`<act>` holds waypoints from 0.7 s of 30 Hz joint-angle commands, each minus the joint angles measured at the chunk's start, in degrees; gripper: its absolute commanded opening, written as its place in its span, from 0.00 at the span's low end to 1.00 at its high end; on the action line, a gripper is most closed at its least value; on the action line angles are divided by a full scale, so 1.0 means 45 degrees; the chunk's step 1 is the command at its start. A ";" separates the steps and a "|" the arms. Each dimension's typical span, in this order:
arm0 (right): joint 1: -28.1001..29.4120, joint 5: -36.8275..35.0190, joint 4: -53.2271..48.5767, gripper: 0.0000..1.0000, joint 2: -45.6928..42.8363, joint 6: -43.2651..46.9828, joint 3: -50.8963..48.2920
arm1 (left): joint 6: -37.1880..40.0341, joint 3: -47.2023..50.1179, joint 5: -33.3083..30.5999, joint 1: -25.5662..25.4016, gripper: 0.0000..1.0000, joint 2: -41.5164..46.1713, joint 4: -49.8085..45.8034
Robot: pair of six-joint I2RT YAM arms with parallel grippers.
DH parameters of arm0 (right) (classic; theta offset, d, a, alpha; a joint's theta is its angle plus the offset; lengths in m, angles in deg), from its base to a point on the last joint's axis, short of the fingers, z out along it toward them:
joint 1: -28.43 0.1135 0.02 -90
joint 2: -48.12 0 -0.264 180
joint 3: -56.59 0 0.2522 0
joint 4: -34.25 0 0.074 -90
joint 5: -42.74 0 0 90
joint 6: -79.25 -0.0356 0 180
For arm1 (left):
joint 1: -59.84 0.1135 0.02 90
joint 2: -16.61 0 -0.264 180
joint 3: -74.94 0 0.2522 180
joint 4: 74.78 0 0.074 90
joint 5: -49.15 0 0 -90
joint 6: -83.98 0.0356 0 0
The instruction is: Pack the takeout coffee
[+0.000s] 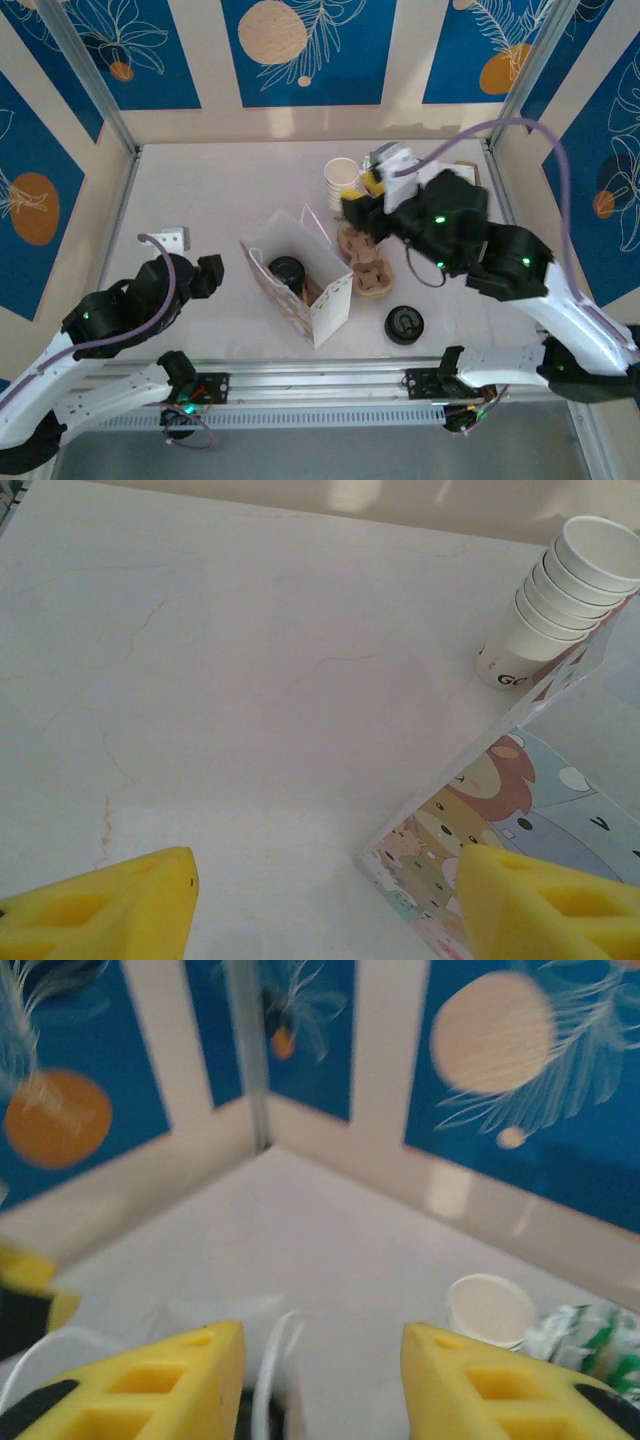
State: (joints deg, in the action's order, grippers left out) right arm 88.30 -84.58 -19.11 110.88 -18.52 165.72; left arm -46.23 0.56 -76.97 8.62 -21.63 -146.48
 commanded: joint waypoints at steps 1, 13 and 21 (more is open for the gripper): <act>-0.1976 0.1095 0.2206 0.47 -0.0496 -0.0963 -0.0841 | -0.0056 -0.0087 -0.0206 0.0094 0.72 0.0158 -0.0202; -1.0409 0.4983 0.0876 0.51 0.0909 -0.3499 -0.1229 | 0.0250 -0.0918 0.0345 0.0091 0.82 -0.0287 -0.0984; -1.3704 0.6912 0.0732 0.55 0.2549 -0.3810 -0.1141 | 0.0345 -0.0998 0.0439 0.0091 0.85 -0.0389 -0.1139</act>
State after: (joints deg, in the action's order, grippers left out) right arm 30.23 -59.09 -15.35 120.85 -33.56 160.06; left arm -45.92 -2.35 -75.35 8.62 -23.33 -149.84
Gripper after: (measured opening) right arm 0.542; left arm 0.853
